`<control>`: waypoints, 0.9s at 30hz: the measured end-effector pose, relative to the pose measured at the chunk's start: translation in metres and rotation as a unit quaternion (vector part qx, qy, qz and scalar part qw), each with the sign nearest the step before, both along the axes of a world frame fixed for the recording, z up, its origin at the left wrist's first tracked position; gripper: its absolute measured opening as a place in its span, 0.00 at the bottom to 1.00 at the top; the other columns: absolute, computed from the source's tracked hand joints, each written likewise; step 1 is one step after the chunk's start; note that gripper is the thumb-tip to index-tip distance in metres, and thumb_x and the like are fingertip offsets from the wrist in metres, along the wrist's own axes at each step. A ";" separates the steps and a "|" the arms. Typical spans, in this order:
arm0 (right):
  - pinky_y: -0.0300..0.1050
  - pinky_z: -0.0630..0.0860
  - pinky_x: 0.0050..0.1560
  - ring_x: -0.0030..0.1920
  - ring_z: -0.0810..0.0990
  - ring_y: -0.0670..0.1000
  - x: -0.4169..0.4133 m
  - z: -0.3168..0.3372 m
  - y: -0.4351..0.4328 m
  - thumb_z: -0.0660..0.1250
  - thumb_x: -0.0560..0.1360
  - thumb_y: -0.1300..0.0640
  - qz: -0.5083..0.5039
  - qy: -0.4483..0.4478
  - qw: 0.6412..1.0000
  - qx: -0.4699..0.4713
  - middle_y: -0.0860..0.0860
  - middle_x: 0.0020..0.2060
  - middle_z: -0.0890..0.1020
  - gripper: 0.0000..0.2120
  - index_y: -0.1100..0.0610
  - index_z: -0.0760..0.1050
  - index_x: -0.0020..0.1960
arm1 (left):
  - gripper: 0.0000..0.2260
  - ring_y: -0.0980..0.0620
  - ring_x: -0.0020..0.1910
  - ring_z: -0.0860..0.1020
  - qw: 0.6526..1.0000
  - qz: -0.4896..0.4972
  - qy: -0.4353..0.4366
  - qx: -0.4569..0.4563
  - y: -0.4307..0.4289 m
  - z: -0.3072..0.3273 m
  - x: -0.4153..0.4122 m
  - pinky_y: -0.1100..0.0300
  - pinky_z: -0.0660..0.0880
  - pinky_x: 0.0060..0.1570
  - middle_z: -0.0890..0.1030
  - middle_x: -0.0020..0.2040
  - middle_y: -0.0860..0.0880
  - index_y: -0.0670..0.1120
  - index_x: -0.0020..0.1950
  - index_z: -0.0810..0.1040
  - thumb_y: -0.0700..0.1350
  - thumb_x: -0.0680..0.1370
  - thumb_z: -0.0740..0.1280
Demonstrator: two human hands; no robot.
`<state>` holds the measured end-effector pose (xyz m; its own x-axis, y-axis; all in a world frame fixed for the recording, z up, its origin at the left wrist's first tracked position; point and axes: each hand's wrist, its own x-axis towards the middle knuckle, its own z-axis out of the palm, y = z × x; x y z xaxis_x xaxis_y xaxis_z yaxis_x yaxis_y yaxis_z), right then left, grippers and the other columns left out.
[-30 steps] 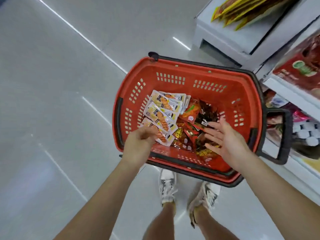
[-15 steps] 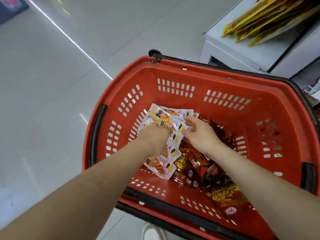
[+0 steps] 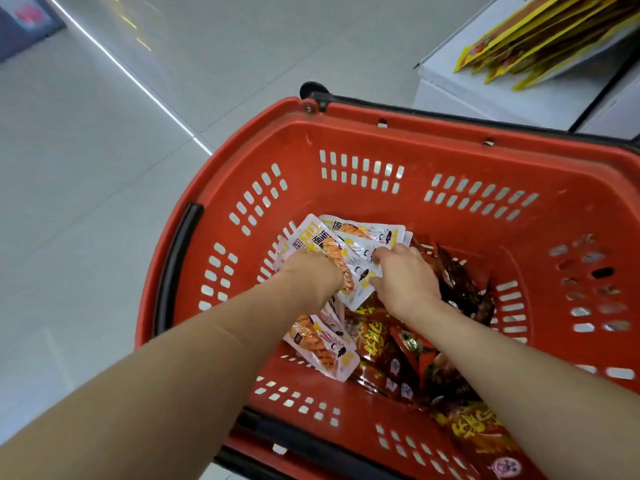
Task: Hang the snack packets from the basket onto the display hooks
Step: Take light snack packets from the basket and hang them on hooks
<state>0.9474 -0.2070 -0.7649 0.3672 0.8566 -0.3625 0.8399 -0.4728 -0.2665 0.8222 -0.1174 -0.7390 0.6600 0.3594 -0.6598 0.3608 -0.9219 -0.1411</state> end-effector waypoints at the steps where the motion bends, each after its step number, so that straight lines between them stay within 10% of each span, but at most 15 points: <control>1: 0.51 0.71 0.59 0.65 0.70 0.58 -0.003 -0.001 0.000 0.66 0.78 0.55 -0.003 -0.008 1.000 0.001 0.55 0.58 0.76 0.11 0.55 0.76 0.60 | 0.12 0.46 0.54 0.76 1.000 -0.002 0.010 -0.008 0.001 0.003 -0.003 0.47 0.70 0.59 0.79 0.49 0.50 0.48 0.55 0.78 0.37 0.74 0.67; 7: 0.51 0.70 0.59 0.63 0.70 0.57 -0.010 0.003 0.001 0.69 0.75 0.48 -0.012 -0.034 0.999 0.004 0.54 0.58 0.74 0.19 0.55 0.72 0.63 | 0.08 0.47 0.39 0.72 0.997 -0.049 -0.052 -0.005 0.007 0.023 -0.009 0.49 0.67 0.64 0.69 0.32 0.53 0.48 0.46 0.74 0.35 0.74 0.64; 15: 0.48 0.69 0.51 0.56 0.71 0.57 -0.012 0.002 -0.003 0.69 0.75 0.57 -0.104 0.032 0.993 0.050 0.53 0.51 0.75 0.06 0.55 0.78 0.51 | 0.10 0.46 0.44 0.78 0.936 0.146 -0.302 -0.102 0.021 0.077 -0.015 0.54 0.74 0.41 0.81 0.43 0.51 0.49 0.54 0.76 0.37 0.76 0.65; 19: 0.46 0.71 0.40 0.50 0.79 0.58 0.003 0.031 -0.007 0.65 0.79 0.57 -0.133 0.057 0.984 0.107 0.55 0.47 0.80 0.07 0.57 0.81 0.49 | 0.09 0.51 0.40 0.79 0.783 0.381 -0.456 -0.186 0.016 0.102 -0.027 0.60 0.74 0.39 0.81 0.41 0.53 0.52 0.47 0.77 0.38 0.75 0.70; 24: 0.45 0.66 0.34 0.35 0.73 0.52 0.025 0.089 -0.024 0.63 0.79 0.60 -0.196 0.105 0.963 0.151 0.48 0.34 0.74 0.04 0.58 0.74 0.47 | 0.11 0.42 0.51 0.81 0.593 0.517 -0.539 -0.300 -0.004 0.139 -0.030 0.40 0.78 0.52 0.84 0.51 0.49 0.52 0.52 0.80 0.41 0.72 0.71; 27: 0.44 0.75 0.27 0.34 0.77 0.51 0.030 0.147 -0.042 0.63 0.79 0.61 -0.377 0.326 0.844 0.198 0.52 0.36 0.79 0.05 0.57 0.73 0.44 | 0.15 0.50 0.51 0.82 0.518 0.564 -0.550 -0.334 -0.020 0.174 -0.026 0.52 0.79 0.51 0.84 0.52 0.51 0.49 0.60 0.78 0.35 0.76 0.69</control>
<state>0.9777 -0.2493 -0.6177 0.6948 0.5707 -0.4378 -0.0461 -0.5721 -0.8189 0.7962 -0.1373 -0.5653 0.3865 0.8599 -0.3333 0.2462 0.2521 0.9359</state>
